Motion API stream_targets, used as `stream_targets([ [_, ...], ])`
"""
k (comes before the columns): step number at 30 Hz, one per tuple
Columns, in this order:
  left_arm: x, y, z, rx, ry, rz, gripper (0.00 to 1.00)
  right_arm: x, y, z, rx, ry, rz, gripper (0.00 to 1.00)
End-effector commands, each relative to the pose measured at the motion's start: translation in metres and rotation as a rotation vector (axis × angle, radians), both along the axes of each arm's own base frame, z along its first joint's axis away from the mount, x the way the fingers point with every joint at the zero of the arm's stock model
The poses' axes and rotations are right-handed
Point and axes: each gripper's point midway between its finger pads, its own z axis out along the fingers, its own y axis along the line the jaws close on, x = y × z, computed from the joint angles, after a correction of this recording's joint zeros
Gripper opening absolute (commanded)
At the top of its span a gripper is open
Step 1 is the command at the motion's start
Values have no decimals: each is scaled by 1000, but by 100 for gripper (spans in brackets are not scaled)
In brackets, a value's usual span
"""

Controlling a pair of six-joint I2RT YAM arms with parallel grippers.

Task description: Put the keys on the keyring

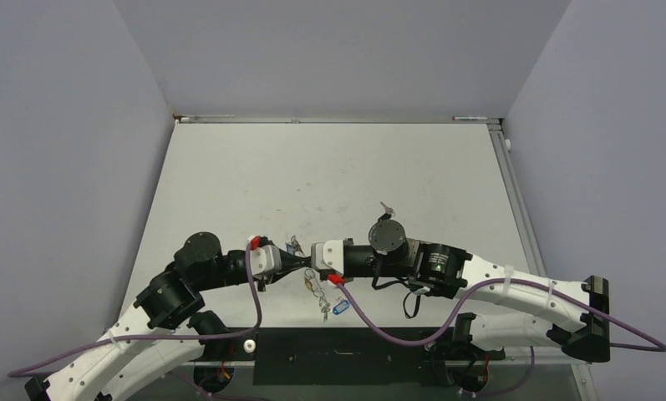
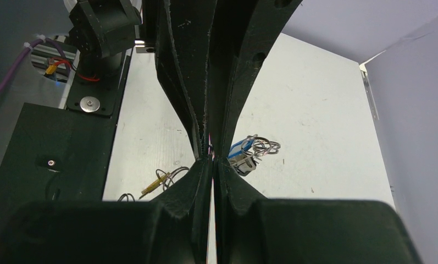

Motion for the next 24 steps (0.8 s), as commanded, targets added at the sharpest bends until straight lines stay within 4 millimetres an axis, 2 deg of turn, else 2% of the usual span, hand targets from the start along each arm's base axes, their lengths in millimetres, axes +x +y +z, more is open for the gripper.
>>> stream_targets([
  [1,-2,-3,20,-38,-32,-19,2,1,8,37,94,-50,4,5],
  [8,3,-4,15,-60,-78,-7,0,4,6,44,125,-54,-22,7],
  [9,4,-4,16,-76,-89,0,0,5,6,47,138,-47,-30,15],
  [11,5,-6,17,-118,-108,-4,0,6,4,53,169,-34,-46,40],
  [12,4,-7,19,-145,-117,-10,0,6,1,57,190,-32,-53,48],
  [14,1,-10,27,-216,-138,-24,0,8,-6,67,247,-33,-73,54],
  [18,-5,-9,41,-356,-192,-35,0,6,-26,89,355,-33,-81,54],
  [21,-11,-5,50,-448,-239,-50,0,5,-35,92,369,-15,-51,50],
  [24,-19,1,64,-553,-267,-65,0,1,-38,91,360,16,1,42],
])
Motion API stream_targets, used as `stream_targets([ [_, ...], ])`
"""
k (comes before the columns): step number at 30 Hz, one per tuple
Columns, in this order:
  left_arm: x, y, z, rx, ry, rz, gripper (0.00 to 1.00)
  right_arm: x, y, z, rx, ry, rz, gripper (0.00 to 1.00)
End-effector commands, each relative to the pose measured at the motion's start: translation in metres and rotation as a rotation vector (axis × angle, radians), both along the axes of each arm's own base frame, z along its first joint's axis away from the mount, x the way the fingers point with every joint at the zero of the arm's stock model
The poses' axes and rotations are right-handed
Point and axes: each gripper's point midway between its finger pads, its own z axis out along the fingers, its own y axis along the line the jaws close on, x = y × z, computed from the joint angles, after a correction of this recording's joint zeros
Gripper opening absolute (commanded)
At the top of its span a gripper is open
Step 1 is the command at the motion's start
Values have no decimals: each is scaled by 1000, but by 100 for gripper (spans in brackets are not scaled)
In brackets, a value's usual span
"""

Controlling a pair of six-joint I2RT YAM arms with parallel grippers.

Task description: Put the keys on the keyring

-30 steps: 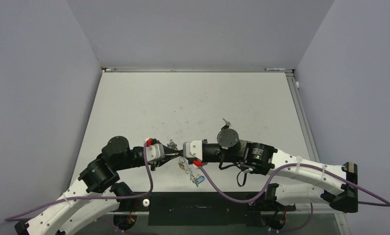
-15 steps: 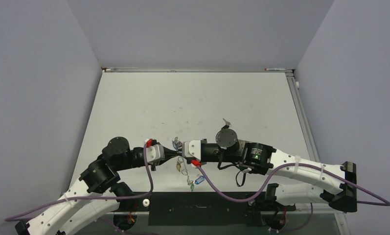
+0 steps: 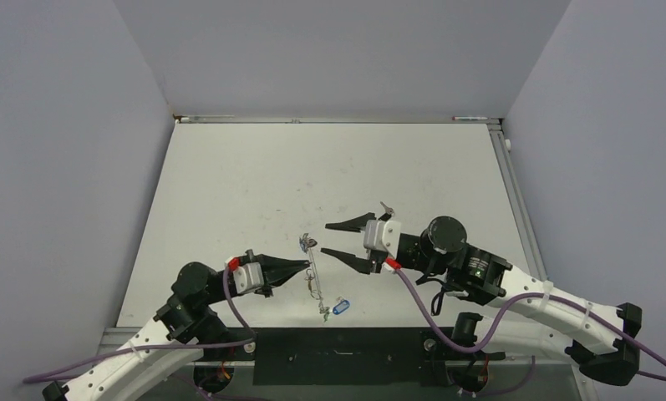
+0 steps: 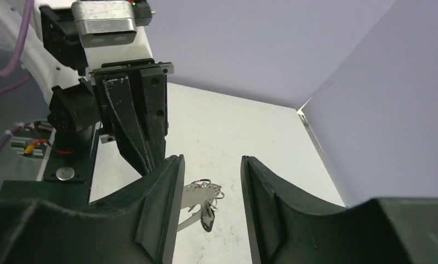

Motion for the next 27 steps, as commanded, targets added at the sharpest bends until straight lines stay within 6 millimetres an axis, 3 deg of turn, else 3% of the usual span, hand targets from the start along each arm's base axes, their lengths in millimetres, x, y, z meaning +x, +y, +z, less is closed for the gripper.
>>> stream_targets([
  [1,-22,11,75,-296,-164,-64,0,-11,-2,14,56,30,110,39],
  [8,-35,16,84,-392,-178,-113,0,-26,12,-8,-75,101,278,32],
  [13,-35,18,87,-426,-163,-120,0,-34,17,-11,-91,118,343,28],
  [27,-19,8,70,-320,-118,-72,0,-29,42,-19,-112,139,341,25],
])
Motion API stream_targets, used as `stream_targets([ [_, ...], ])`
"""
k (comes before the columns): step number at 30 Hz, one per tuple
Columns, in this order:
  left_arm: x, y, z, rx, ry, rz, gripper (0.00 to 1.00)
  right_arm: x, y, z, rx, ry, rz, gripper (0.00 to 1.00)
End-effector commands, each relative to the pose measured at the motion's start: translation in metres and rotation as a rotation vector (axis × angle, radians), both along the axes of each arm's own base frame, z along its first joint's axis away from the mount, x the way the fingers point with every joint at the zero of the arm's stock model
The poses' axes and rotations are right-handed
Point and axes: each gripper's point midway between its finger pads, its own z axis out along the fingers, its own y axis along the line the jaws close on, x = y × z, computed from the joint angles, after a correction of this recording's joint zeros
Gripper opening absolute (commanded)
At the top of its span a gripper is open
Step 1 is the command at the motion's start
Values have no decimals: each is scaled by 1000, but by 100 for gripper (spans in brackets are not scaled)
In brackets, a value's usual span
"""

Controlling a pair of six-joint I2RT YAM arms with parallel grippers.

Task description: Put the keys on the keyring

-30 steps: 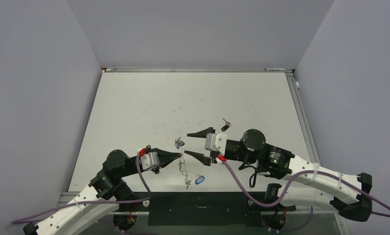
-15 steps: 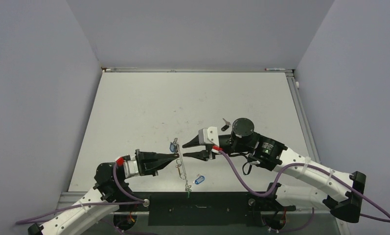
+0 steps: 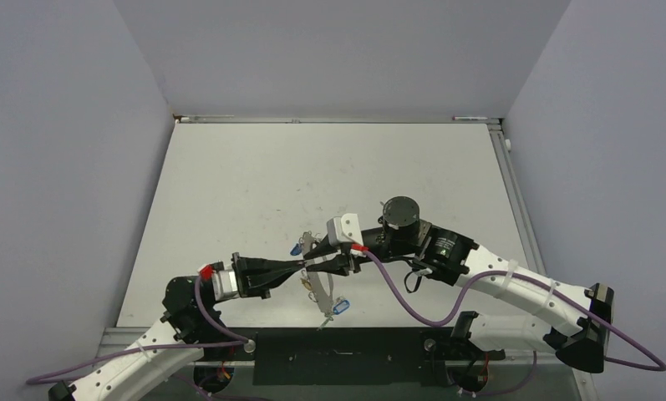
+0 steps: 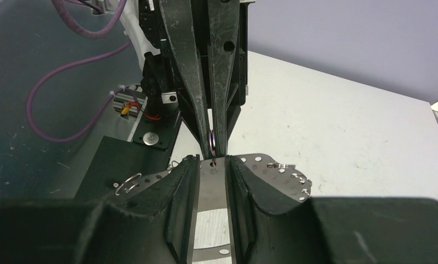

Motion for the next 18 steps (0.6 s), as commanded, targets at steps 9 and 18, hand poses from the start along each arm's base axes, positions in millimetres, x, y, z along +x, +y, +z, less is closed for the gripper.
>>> stream_targets([
  [9,10,1,15,4,-1,49,0,6,15,18,37,-58,-37,22],
  [18,11,3,15,-6,4,55,0,13,0,23,46,-87,-108,28],
])
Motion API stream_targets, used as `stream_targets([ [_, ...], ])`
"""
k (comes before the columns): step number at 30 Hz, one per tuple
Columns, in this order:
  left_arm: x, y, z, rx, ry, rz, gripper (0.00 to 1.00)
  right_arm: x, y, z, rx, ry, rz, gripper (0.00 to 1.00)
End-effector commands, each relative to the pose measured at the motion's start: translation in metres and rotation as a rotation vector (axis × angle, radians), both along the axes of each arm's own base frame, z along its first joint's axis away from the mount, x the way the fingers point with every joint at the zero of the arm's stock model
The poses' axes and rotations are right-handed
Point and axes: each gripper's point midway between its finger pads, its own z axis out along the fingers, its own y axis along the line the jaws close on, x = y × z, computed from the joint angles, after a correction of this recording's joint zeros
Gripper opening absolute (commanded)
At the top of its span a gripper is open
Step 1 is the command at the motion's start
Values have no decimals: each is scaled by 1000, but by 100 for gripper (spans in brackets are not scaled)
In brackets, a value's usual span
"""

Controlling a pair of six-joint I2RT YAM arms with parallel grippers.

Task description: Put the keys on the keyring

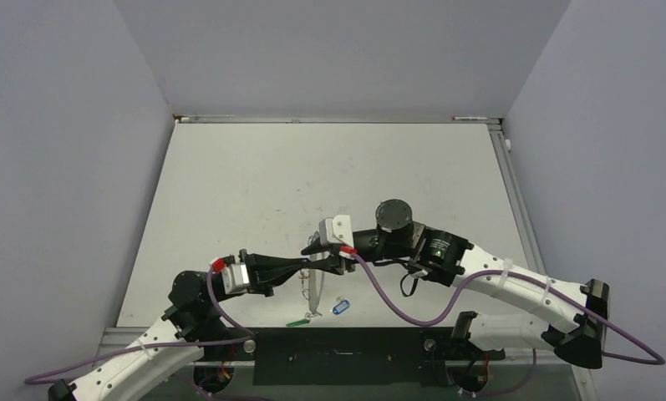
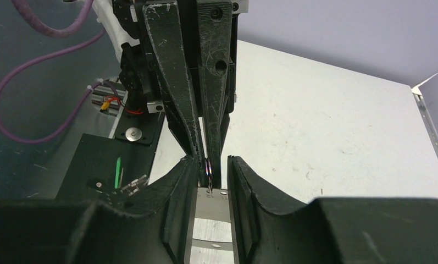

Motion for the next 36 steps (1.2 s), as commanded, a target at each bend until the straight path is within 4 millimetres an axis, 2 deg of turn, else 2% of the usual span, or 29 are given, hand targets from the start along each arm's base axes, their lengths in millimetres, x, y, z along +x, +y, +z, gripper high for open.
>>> stream_targets([
  [1,-4,8,37,-90,-61,15,0,2,-14,34,86,-70,-45,29],
  [4,-4,9,38,-96,-62,15,0,3,-24,46,127,-91,-69,31],
  [7,-4,9,39,-103,-60,14,0,3,-29,49,144,-93,-82,29],
  [17,-6,12,42,-123,-64,6,0,8,-20,28,88,-66,-85,27],
  [36,-5,12,42,-130,-58,6,0,9,-9,18,68,-52,-51,24],
])
